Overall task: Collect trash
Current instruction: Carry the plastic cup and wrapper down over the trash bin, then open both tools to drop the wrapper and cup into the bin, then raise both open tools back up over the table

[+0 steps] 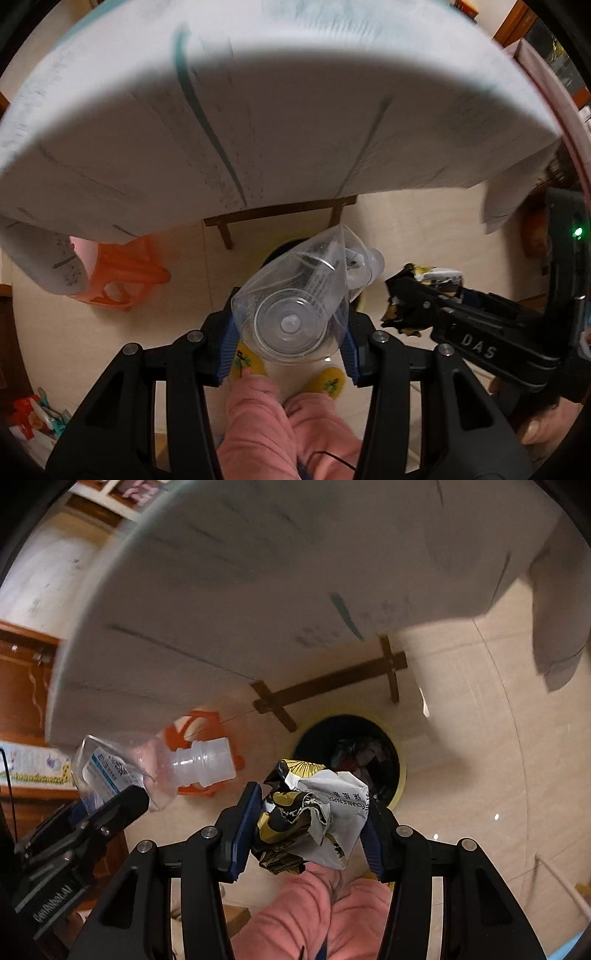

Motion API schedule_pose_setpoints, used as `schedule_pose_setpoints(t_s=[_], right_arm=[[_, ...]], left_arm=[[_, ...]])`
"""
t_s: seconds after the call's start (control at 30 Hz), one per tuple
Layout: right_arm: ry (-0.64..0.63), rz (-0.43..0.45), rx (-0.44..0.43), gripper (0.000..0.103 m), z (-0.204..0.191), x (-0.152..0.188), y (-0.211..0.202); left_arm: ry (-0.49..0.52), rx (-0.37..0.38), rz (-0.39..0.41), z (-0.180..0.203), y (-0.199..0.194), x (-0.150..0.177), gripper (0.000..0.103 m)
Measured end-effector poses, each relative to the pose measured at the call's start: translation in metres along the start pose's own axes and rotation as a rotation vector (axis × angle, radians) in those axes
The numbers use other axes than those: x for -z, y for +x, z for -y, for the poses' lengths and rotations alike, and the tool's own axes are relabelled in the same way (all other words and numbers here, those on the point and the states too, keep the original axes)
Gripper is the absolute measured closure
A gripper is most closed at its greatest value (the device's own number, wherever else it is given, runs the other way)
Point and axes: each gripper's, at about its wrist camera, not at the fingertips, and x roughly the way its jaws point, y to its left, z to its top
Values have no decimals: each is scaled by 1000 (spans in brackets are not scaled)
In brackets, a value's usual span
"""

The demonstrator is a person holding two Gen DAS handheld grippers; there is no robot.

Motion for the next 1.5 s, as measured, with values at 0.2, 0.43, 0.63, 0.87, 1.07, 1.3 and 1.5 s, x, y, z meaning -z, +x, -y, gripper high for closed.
schedule_pose_setpoints(t_s=[0.2, 0.43, 0.63, 0.87, 1.07, 1.3, 1.5], right_arm=[[36, -26, 14, 51, 16, -8, 55], [55, -50, 8, 42, 23, -20, 93], [69, -34, 10, 23, 25, -22, 98], [62, -18, 12, 23, 19, -19, 86], [56, 1, 4, 23, 9, -13, 58], [52, 34, -14, 23, -13, -2, -7], [25, 84, -30, 23, -35, 5, -76]], left_arm=[[63, -54, 19, 3, 53, 1, 60], [96, -39, 1, 6, 85, 5, 58], [114, -18, -12, 5, 94, 8, 44], [110, -16, -13, 0, 86, 15, 43], [98, -23, -4, -8, 57, 19, 43], [88, -30, 29, -9, -13, 21, 43], [67, -21, 95, -8, -81, 12, 43]])
